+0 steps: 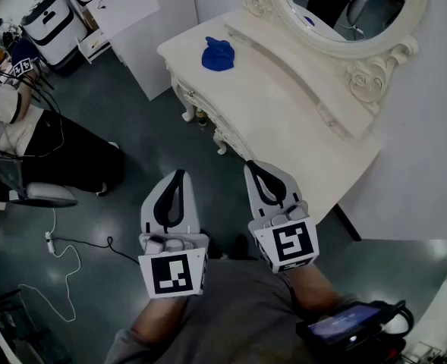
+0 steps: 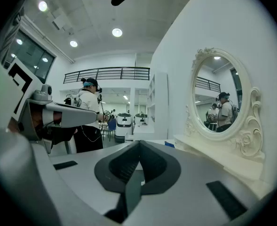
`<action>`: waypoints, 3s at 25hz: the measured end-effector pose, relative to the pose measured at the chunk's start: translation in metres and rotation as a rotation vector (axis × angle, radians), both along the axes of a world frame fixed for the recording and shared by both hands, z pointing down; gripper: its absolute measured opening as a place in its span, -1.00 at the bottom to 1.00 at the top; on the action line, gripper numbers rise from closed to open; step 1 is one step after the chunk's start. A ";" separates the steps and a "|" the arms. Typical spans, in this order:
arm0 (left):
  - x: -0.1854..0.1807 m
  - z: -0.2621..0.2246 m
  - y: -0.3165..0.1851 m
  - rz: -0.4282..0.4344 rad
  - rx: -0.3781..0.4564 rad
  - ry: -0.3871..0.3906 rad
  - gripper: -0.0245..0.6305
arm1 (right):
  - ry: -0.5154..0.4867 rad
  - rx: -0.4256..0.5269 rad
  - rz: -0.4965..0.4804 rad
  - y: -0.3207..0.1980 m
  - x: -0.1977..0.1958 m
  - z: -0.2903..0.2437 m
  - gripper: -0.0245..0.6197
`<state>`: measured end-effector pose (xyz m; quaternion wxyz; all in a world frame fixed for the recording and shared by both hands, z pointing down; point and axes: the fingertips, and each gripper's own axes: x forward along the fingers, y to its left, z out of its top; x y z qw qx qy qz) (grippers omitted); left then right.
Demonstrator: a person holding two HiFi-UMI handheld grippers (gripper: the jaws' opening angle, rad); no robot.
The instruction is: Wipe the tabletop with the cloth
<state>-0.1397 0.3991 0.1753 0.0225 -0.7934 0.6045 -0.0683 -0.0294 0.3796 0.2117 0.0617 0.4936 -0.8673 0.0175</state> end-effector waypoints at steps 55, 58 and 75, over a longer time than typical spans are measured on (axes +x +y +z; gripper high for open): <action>-0.100 0.017 -0.338 0.331 -0.075 0.047 -0.87 | 0.017 -0.049 0.360 -0.309 -0.084 0.005 -0.88; -0.087 0.036 -0.360 0.356 -0.115 0.031 -0.87 | 0.001 -0.088 0.390 -0.328 -0.073 0.026 -0.88; 0.009 0.018 -0.528 0.506 -0.063 -0.034 -0.86 | -0.078 -0.061 0.468 -0.475 0.014 0.017 -0.88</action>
